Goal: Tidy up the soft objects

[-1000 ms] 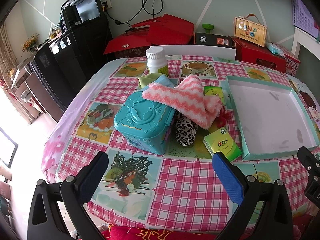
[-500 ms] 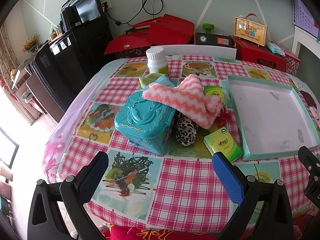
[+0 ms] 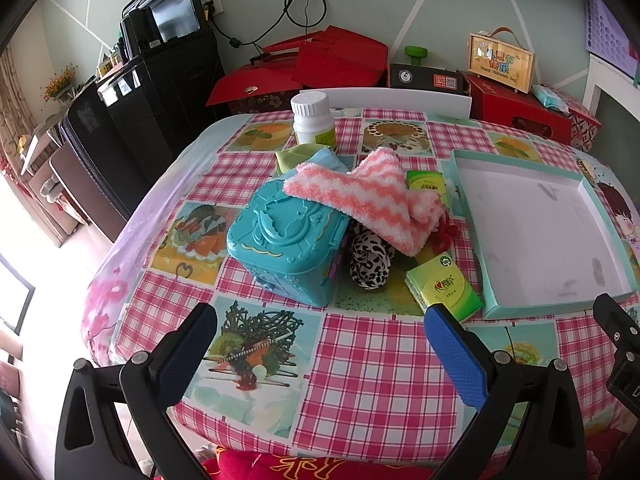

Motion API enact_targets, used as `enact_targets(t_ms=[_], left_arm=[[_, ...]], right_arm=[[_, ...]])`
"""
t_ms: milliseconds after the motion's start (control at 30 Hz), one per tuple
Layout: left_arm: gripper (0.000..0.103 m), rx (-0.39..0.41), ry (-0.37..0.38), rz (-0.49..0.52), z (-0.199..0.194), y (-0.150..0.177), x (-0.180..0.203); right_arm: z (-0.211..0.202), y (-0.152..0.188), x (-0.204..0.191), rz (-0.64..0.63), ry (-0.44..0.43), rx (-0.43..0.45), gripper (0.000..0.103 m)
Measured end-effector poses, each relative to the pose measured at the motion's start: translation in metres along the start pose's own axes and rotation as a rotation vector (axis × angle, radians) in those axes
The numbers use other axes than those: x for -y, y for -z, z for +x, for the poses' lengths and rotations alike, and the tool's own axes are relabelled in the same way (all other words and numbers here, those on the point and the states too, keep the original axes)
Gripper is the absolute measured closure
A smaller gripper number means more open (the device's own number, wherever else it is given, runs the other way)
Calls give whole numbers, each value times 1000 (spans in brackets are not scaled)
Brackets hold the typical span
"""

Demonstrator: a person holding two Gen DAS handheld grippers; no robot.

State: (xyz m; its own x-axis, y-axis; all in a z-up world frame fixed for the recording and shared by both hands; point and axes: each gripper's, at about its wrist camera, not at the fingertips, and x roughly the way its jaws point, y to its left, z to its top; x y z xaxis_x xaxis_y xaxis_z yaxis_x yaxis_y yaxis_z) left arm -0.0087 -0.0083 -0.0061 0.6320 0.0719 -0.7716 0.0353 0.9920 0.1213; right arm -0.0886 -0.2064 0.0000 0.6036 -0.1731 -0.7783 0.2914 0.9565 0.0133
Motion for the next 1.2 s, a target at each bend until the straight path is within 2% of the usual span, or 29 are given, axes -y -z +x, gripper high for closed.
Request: enact_targets(t_ms=[67, 167, 200, 333, 433, 567, 733, 933, 1200], left_arm=[[0, -4, 25, -19, -2, -1, -3], [0, -35, 149, -75, -3, -7, -15], [0, -44, 168, -81, -2, -10, -17], [0, -22, 195, -90, -3, -33, -25], [0, 15, 221, -110, -2, -52, -34], [0, 19, 267, -146, 8, -71, -47], [0, 26, 256, -155, 19, -83, -59], [0, -28, 160, -173, 35, -88, -77], [0, -81, 146, -210, 58, -94, -92]], right_arm=[[-1, 0, 0, 4, -8, 1, 0], [3, -3, 7, 42, -46, -20, 0], [4, -4, 9, 54, -56, -27, 0], [10, -18, 10, 71, -73, -17, 0], [10, -33, 2, 47, -105, 1, 0], [5, -54, -21, -13, -174, 59, 0], [11, -72, -58, -83, -276, 87, 0], [33, -78, -98, -141, -359, 56, 0], [53, -78, -132, -212, -395, 25, 0]])
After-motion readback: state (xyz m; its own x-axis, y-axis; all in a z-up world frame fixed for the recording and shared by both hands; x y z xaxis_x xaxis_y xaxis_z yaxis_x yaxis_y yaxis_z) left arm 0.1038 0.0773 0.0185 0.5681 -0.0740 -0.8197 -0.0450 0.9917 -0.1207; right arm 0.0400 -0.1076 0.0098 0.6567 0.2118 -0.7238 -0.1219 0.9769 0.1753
